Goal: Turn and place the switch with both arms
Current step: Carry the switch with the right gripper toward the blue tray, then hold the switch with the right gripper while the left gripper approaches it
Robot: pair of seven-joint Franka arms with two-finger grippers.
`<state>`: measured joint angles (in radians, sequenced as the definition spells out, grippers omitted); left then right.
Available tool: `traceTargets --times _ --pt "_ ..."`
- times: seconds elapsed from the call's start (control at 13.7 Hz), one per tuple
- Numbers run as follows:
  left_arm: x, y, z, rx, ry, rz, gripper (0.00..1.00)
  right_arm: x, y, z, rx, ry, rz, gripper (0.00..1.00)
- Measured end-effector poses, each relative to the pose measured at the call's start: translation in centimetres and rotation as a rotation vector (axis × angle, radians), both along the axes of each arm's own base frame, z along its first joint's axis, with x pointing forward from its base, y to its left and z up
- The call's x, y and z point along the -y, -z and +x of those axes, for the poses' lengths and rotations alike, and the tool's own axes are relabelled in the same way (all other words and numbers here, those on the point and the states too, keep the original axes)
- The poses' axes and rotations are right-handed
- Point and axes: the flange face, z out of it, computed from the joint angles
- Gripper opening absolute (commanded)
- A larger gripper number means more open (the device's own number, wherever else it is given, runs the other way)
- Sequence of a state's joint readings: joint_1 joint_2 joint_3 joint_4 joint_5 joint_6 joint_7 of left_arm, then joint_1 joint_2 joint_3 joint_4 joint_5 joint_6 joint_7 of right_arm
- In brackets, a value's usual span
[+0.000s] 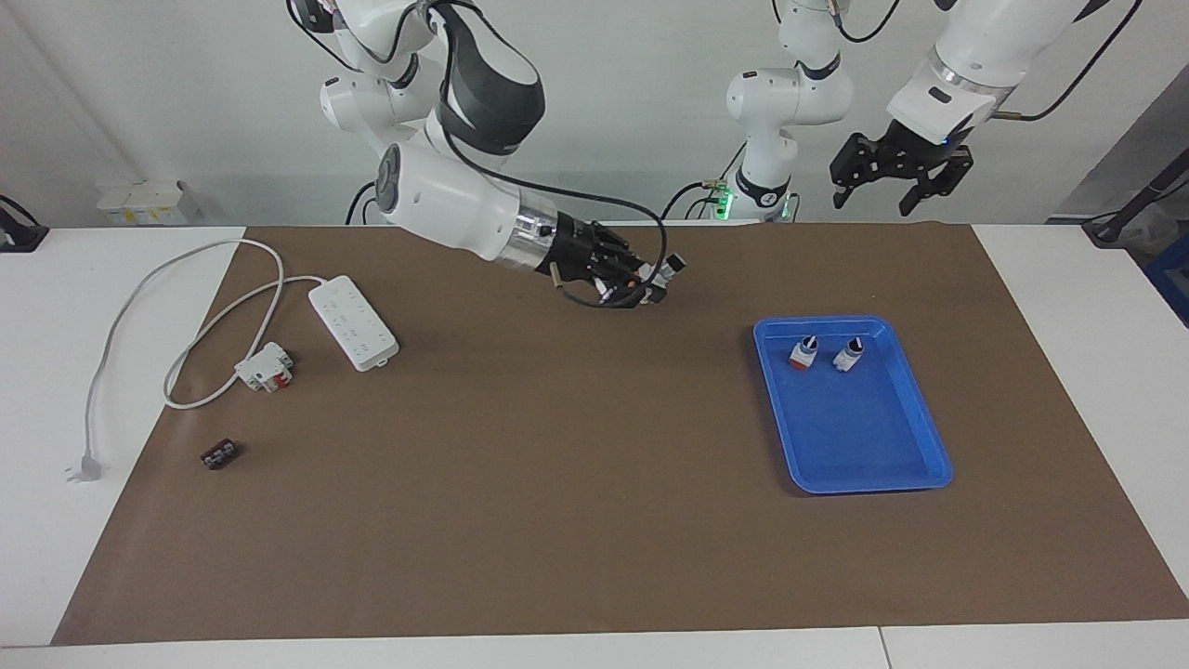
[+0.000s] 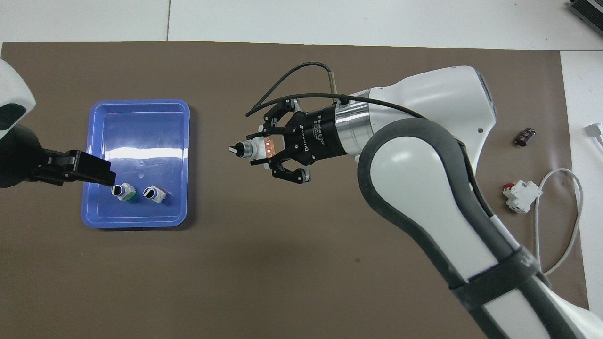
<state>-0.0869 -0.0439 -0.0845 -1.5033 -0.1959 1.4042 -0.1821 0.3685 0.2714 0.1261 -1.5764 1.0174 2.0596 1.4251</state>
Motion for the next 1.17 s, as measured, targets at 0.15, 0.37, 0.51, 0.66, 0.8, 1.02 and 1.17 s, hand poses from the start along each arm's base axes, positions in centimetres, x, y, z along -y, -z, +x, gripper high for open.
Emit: traceTargets --times 0.15,0.37,0.51,0.66,0.8,1.02,1.17 --pt "1.4 0.2 0.3 -0.011 -0.145 -0.081 0.82 -1.5 -0.2 -0.9 -0.019 -0.01 0.0 0.0" --pt "3.7 1.6 0.1 -0.072 -0.407 -0.215 0.81 -1.6 -0.2 -1.0 -0.027 -0.008 -0.001 0.0" --pt "5.2 2.3 -0.3 -0.106 -0.552 -0.272 0.79 -1.5 -0.2 -0.9 -0.028 -0.006 -0.002 0.0" --pt "6.3 2.6 -0.8 -0.147 -0.659 -0.32 0.64 -1.4 -0.2 -0.8 -0.028 -0.004 -0.002 0.0" --pt "6.7 2.5 -0.7 -0.16 -0.753 -0.374 0.63 -1.3 -0.2 -0.8 -0.028 -0.003 -0.002 0.0" --pt "7.5 2.8 -0.7 -0.15 -0.803 -0.415 0.61 -1.2 -0.2 -0.7 -0.028 -0.001 -0.002 0.0" --pt "8.4 3.2 -1.0 -0.145 -0.806 -0.422 0.61 -1.2 -0.2 -0.7 -0.028 0.0 -0.002 0.0"
